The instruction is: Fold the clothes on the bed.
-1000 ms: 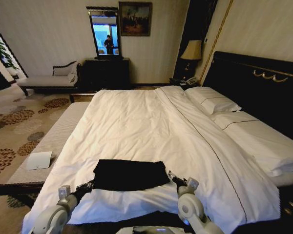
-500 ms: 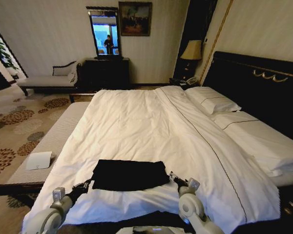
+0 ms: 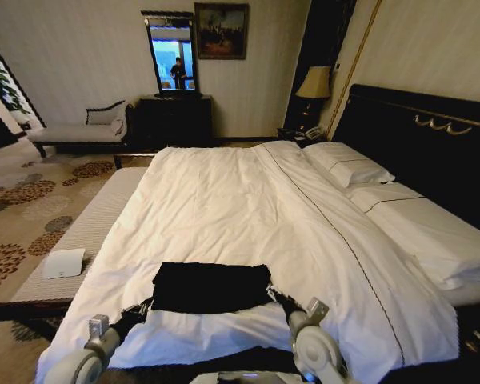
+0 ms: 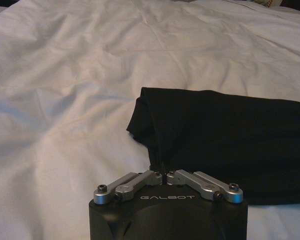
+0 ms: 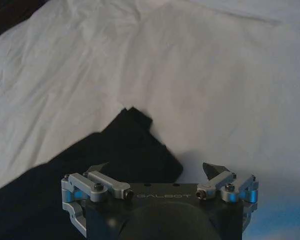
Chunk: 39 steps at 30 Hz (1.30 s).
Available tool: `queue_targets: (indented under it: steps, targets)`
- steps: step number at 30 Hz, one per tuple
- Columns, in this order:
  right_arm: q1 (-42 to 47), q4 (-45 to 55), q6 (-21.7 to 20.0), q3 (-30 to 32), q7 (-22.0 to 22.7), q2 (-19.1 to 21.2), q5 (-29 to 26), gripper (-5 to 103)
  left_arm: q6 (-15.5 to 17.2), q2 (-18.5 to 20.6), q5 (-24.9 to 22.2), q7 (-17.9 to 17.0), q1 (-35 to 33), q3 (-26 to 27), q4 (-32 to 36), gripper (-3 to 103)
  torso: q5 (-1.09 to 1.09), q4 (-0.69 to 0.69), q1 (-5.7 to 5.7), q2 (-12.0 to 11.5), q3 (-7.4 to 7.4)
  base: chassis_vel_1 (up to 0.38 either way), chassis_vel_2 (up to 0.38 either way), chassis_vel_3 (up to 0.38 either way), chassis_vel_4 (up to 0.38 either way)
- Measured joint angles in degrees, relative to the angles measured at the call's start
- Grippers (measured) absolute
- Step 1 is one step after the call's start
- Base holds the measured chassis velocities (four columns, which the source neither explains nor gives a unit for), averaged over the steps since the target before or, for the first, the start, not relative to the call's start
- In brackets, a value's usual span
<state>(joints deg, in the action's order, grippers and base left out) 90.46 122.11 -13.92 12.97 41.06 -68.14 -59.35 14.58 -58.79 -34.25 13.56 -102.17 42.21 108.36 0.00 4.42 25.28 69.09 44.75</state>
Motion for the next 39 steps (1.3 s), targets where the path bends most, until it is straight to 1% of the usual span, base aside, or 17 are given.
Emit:
queue_targets:
  steps: [4,6,7,8,10,12,13,14,15,16,18,20,23,25,26,30,39]
  targets:
    - [0.08,-0.06,-0.44,-0.38,-0.01,0.18,-0.77,102,-0.75,0.19,0.45,0.53,-0.17,0.19,-0.78,0,0.00,0.00,0.00,0.00,0.00,0.000,0.000,0.000,0.000]
    - [-0.53,-0.67,-0.45,-0.37,0.00,-0.02,-1.39,92,-1.06,0.22,0.60,0.66,-0.27,0.24,-0.92,0,0.00,0.00,0.00,0.00,0.00,0.000,0.000,0.000,0.000]
    - [-0.73,-0.84,-0.42,-0.34,0.00,-0.13,-1.70,92,-1.13,0.23,0.61,0.69,-0.29,0.24,-0.92,0,0.00,0.00,0.00,0.00,0.00,0.000,0.000,0.000,0.000]
    - [-1.17,-1.19,-0.25,-0.18,0.02,-0.47,-2.77,82,-1.26,0.29,0.62,0.75,-0.36,0.25,-0.90,0,0.00,0.00,0.00,0.00,0.00,0.000,0.000,0.000,0.000]
    - [-1.33,-1.32,-0.09,-0.11,0.04,-0.71,-3.40,82,-1.36,0.34,0.66,0.76,-0.41,0.25,-0.86,0,0.00,0.00,0.00,0.00,0.00,0.000,0.000,0.000,0.000]
    - [-1.45,-1.39,0.25,-0.10,0.04,-1.10,-3.95,71,-1.49,0.43,0.73,0.78,-0.47,0.25,-0.77,0,0.00,0.00,0.00,0.00,0.00,0.000,0.000,0.000,0.000]
    - [-1.47,-1.42,0.46,-0.08,0.04,-1.33,-4.11,71,-1.58,0.53,0.74,0.78,-0.50,0.25,-0.70,0,0.00,0.00,0.00,0.00,0.00,0.000,0.000,0.000,0.000]
    - [-1.51,-1.44,0.83,-0.06,0.02,-1.64,-4.23,60,-1.68,0.65,0.74,0.79,-0.50,0.25,-0.59,0,0.00,0.00,0.00,0.00,0.00,0.000,0.000,0.000,0.000]
    - [-1.53,-1.44,0.99,-0.05,-0.04,-1.75,-4.23,54,-1.72,0.71,0.74,0.79,-0.49,0.25,-0.57,0,0.00,0.00,0.00,0.00,0.00,0.000,0.000,0.000,0.000]
    - [-1.53,-1.44,0.99,-0.05,-0.04,-1.75,-4.23,54,-1.72,0.71,0.74,0.79,-0.49,0.25,-0.57,0,0.00,0.00,0.00,0.00,0.00,0.000,0.000,0.000,0.000]
    - [-1.58,-1.45,1.34,-0.04,-0.38,-1.90,-4.23,49,-1.80,0.76,0.74,0.79,-0.36,0.24,-0.54,0,0.00,0.00,0.00,0.00,0.00,0.000,0.000,0.000,0.000]
    - [-1.59,-1.44,1.52,-0.02,-0.58,-1.97,-4.23,38,-1.87,0.76,0.80,0.78,-0.26,0.19,-0.53,0,0.00,0.00,0.00,0.00,0.00,0.000,0.000,0.000,0.000]
    - [-1.53,-1.37,1.58,0.01,-0.63,-1.99,-4.23,33,-1.97,0.76,0.92,0.78,-0.20,0.18,-0.54,0,0.00,0.00,0.00,0.00,0.00,0.000,0.000,0.000,0.000]
    - [-1.41,-1.31,1.62,0.05,-0.63,-1.92,-4.30,22,-2.06,0.76,1.00,0.78,-0.14,0.19,-0.59,0,0.00,0.00,0.00,0.00,0.00,0.000,0.000,0.000,0.000]
    - [-1.41,-1.31,1.62,0.05,-0.63,-1.92,-4.30,22,-2.06,0.76,1.00,0.78,-0.14,0.19,-0.59,0,0.00,0.00,0.00,0.00,0.00,0.000,0.000,0.000,0.000]
    - [-1.67,-1.59,1.88,0.62,-0.81,-1.78,-4.52,2,-2.54,1.27,1.67,1.59,-0.72,0.51,-0.53,0,0.00,0.00,0.00,0.00,0.00,0.000,0.000,0.000,0.000]
    - [-2.29,-3.93,2.05,1.71,-1.59,-1.09,-4.62,0,-4.59,4.02,3.59,5.80,-3.57,1.61,-0.55,0,0.01,0.00,0.00,0.00,0.00,0.000,0.000,0.000,0.000]
